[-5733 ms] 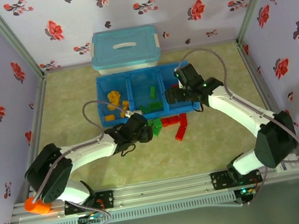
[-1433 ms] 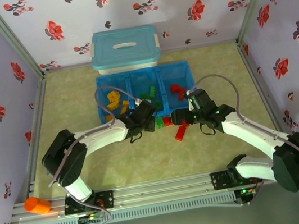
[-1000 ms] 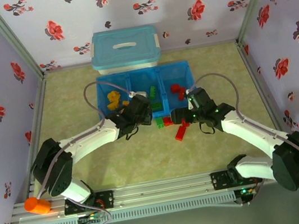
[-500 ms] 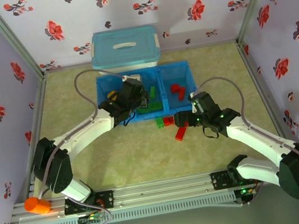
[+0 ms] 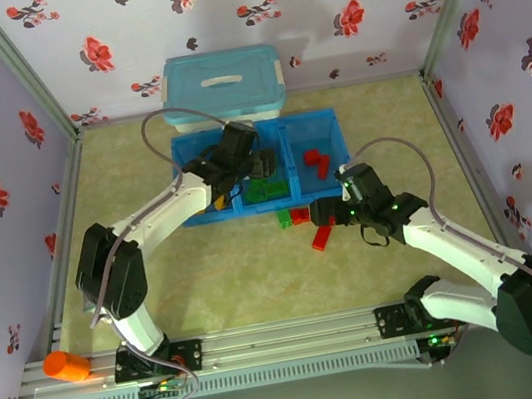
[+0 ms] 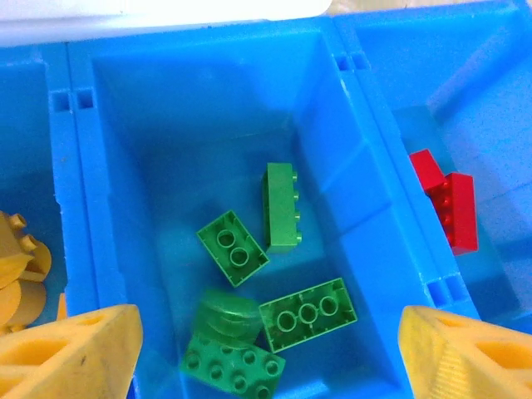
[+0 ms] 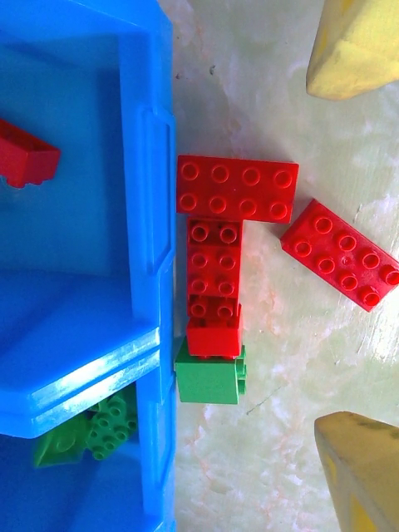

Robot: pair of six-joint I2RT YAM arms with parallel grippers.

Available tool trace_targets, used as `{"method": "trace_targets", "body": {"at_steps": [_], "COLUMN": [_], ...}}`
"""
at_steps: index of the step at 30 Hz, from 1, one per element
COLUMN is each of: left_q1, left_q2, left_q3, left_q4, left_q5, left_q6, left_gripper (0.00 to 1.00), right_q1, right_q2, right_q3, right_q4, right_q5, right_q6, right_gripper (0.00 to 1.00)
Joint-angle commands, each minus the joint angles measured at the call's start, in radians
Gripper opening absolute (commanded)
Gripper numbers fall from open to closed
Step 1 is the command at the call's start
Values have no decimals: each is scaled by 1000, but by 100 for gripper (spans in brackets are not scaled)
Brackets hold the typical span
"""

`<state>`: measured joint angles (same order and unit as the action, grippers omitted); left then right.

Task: Sort the legos into containers by color
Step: Place the lego in the container.

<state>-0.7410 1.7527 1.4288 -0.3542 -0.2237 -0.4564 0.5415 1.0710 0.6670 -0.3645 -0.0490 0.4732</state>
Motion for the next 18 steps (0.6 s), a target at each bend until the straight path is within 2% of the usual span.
{"method": "trace_targets", "body": {"at_steps": [1,10,18], "left_q1": [-9,-84,-151], "left_q2": [-20,-78,-16], "left_q3": [4,-118,-236], "left_q4": [-27,1,66], "left_q5": [7,3,46], "left_q6": [14,-57,-168], "left_gripper": [82,79,61], "right_q1": [8,8,8], "right_q2": [-14,17,46], "right_q3": [-3,3,11], "right_q4": [3,22,38], "right_q5": [20,9,-9], "right_q6": [13,15,17], "right_gripper": [97,97,97]}}
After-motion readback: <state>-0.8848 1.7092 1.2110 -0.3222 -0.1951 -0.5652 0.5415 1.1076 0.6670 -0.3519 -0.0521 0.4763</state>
